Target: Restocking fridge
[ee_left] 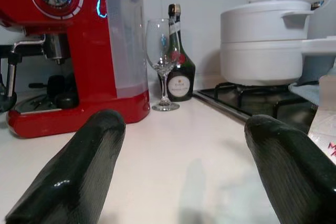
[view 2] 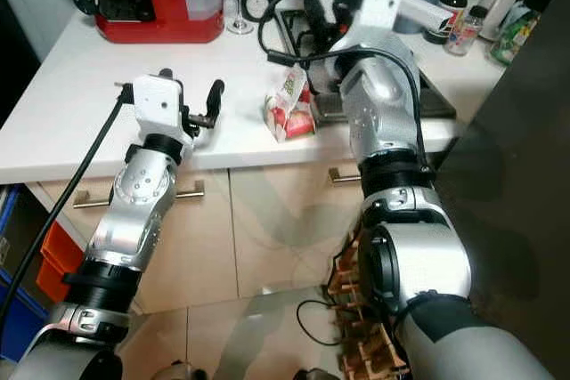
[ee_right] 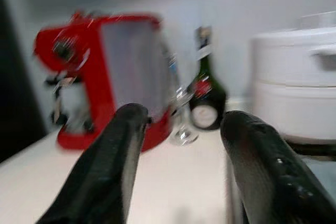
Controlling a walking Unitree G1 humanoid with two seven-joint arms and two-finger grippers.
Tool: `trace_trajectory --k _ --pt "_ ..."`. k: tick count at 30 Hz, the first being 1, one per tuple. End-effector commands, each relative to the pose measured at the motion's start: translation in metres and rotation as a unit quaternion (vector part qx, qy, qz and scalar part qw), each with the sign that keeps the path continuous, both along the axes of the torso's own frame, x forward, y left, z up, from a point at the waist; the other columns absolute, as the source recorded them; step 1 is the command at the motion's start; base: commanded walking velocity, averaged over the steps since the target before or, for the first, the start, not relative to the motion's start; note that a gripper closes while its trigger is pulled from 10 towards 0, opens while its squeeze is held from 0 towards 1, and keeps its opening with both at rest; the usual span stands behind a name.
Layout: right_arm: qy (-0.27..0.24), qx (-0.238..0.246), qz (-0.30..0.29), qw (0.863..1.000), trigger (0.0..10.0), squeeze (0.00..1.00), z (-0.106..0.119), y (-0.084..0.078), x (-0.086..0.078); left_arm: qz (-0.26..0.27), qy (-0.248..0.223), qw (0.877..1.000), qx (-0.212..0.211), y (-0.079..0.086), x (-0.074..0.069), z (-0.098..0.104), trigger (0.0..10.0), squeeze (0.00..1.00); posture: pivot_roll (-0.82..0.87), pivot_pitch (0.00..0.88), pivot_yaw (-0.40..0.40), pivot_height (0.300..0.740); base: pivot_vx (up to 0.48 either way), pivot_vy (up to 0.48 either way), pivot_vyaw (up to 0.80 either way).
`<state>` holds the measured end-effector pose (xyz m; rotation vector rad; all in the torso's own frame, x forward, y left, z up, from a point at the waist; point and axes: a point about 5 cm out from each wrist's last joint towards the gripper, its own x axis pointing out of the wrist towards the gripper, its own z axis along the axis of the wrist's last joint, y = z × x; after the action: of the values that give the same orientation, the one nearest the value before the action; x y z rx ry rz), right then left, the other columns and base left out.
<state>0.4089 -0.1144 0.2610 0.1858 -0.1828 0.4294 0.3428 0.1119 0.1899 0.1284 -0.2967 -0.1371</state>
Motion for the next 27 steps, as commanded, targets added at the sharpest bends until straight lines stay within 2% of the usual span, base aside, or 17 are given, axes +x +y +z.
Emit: trace_trajectory --k 1,3,7,16,17,18,19,21,27 --pt "0.019 -0.034 0.011 0.999 10.0 1.0 -0.008 -0.003 -0.001 0.002 -0.008 1.0 0.006 0.002 -0.002 0.004 10.0 0.0 0.03 0.0 -0.027 0.74 0.0 0.0 0.0" --pt "0.039 -0.048 0.022 0.998 10.0 1.0 -0.015 -0.005 -0.002 0.01 -0.006 1.0 0.005 0.006 -0.002 0.002 10.0 0.0 0.04 0.0 -0.032 0.74 0.0 0.0 0.0" --pt "0.042 -0.05 0.021 0.998 10.0 1.0 -0.016 -0.007 -0.002 0.011 -0.005 1.0 0.005 0.007 -0.002 0.002 10.0 0.0 0.04 0.0 -0.032 0.74 0.0 0.0 0.0" --pt "0.118 -0.044 0.005 0.992 10.0 1.0 -0.04 -0.015 0.003 0.002 -0.007 1.0 -0.007 -0.006 0.001 0.004 10.0 0.0 0.01 0.0 -0.043 0.74 0.0 0.0 0.0" --pt "0.126 -0.039 0.01 0.991 10.0 0.52 -0.042 -0.014 0.003 0.002 -0.009 1.0 -0.009 -0.006 0.001 0.005 10.0 0.0 0.01 0.0 -0.05 0.74 0.0 0.0 0.0" --pt "0.131 -0.035 0.014 0.991 10.0 0.52 -0.043 -0.012 0.003 0.002 -0.01 1.0 -0.01 -0.006 0.002 0.006 10.0 0.0 0.01 0.0 -0.05 0.74 0.0 0.0 0.0" --pt "0.133 -0.036 0.024 0.99 10.0 0.0 -0.044 -0.009 0.003 0.002 -0.012 1.0 -0.01 -0.006 0.002 0.007 10.0 0.0 0.01 0.0 -0.054 0.74 0.0 0.0 0.0" --pt "0.138 -0.042 0.039 0.989 10.0 0.0 -0.046 -0.003 0.002 0.002 -0.014 1.0 -0.008 -0.006 0.002 0.006 10.0 0.0 0.01 0.0 -0.057 0.74 0.0 0.0 0.0" --pt "0.147 -0.054 0.034 0.987 10.0 0.0 -0.05 0.001 0.004 0.009 -0.012 1.0 -0.009 -0.004 0.0 0.003 10.0 0.0 0.02 0.0 -0.081 0.74 0.0 0.0 0.0"
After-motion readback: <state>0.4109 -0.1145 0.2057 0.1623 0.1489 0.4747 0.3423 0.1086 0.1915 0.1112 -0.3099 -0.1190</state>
